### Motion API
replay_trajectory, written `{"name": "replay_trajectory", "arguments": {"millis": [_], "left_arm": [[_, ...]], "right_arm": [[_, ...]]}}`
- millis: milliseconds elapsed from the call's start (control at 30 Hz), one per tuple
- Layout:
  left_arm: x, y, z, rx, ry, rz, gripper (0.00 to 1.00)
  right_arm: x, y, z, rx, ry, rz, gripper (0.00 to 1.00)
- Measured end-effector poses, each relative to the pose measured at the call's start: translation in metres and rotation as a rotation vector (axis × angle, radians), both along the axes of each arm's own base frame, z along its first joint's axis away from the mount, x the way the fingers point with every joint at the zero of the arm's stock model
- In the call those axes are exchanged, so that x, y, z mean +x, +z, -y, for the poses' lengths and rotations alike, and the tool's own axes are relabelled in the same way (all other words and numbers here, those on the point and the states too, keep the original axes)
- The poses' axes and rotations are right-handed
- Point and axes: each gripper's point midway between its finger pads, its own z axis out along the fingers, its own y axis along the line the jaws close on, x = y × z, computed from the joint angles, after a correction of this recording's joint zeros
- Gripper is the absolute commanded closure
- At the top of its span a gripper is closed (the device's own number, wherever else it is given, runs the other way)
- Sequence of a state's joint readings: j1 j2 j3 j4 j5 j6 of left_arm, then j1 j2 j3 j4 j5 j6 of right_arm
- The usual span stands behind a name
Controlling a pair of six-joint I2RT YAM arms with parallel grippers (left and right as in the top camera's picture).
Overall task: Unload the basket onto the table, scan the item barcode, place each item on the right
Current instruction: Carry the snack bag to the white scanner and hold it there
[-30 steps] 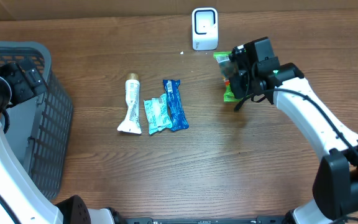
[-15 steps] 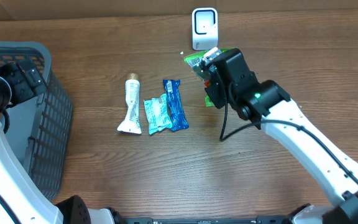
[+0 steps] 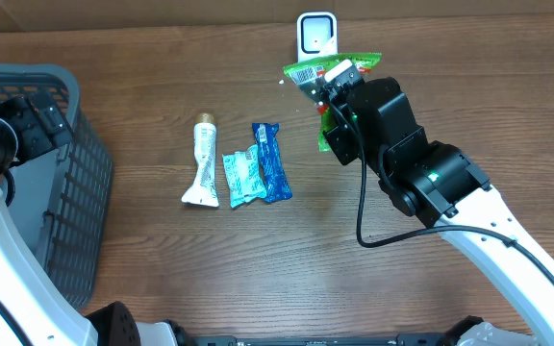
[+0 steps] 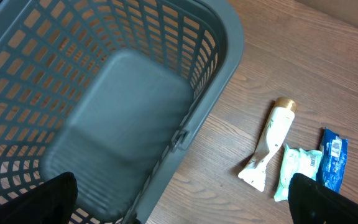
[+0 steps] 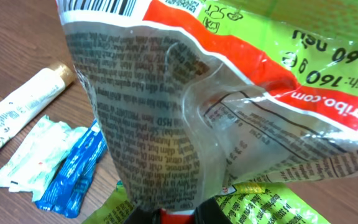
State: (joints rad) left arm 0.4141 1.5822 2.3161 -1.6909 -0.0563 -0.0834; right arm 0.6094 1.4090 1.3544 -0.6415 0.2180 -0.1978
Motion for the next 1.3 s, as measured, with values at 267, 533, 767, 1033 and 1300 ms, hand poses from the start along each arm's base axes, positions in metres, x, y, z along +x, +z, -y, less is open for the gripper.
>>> {"name": "replay_trajectory", "arguments": {"millis": [267, 533, 767, 1033, 1300], "left_arm": [[0.000, 0.000, 0.000, 0.000, 0.000, 0.000, 0.00], [0.000, 0.000, 0.000, 0.000, 0.000, 0.000, 0.00], [0.000, 0.000, 0.000, 0.000, 0.000, 0.000, 0.01], [0.000, 0.000, 0.000, 0.000, 0.000, 0.000, 0.00], [0.000, 0.000, 0.000, 0.000, 0.000, 0.000, 0.00]], "right_arm": [[0.009, 0.015, -0.006, 0.033, 0.007, 0.065, 0.96], [0.017, -0.011, 0.000, -0.019, -0.022, 0.003, 0.96], [0.035, -0.103, -0.001, -0.147, -0.048, -0.192, 0.96], [0.060, -0.168, 0.020, -0.291, -0.173, -0.243, 0.96], [0.067, -0.217, 0.045, -0.408, -0.333, -0.272, 0.96]]}}
